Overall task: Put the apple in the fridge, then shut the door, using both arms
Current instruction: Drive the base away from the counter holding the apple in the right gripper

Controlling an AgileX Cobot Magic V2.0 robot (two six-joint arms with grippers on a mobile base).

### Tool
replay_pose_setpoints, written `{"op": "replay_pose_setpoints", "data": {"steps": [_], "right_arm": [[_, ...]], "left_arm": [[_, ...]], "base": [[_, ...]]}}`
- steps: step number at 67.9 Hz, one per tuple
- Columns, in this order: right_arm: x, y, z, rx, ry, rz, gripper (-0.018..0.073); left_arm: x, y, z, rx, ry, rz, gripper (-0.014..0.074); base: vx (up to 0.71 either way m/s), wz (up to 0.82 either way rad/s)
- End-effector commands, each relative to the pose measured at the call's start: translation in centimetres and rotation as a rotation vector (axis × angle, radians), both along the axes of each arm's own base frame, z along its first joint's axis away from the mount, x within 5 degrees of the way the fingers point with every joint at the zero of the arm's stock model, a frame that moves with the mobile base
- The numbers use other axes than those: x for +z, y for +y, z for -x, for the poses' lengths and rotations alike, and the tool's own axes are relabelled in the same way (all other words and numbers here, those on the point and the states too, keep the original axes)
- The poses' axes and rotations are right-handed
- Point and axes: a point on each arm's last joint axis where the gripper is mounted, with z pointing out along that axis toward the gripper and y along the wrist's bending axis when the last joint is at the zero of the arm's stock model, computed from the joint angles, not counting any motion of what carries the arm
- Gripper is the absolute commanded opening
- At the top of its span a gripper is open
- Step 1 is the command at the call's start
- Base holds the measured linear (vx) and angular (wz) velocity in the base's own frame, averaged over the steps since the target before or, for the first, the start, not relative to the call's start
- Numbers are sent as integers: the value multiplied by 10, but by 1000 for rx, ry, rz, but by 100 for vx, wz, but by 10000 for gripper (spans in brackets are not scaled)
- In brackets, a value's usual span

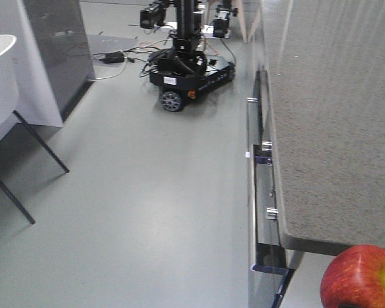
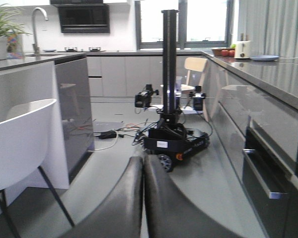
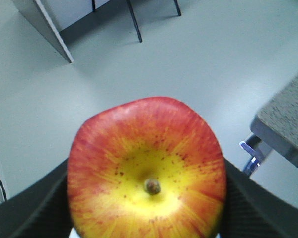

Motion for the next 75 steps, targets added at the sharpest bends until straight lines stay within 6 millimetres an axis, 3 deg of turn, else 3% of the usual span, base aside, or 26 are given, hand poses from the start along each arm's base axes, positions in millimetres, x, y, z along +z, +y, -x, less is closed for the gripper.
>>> {"op": "replay_pose_setpoints", "data": {"steps": [1, 75], "right_arm": [[13, 2, -2, -6, -66, -59, 212], [13, 2, -2, -6, -66, -59, 212]], "left_arm": [[-2, -1, 0, -10, -63, 12, -6], [-2, -1, 0, -10, -63, 12, -6]], "base": [[1, 32], [0, 37]]}}
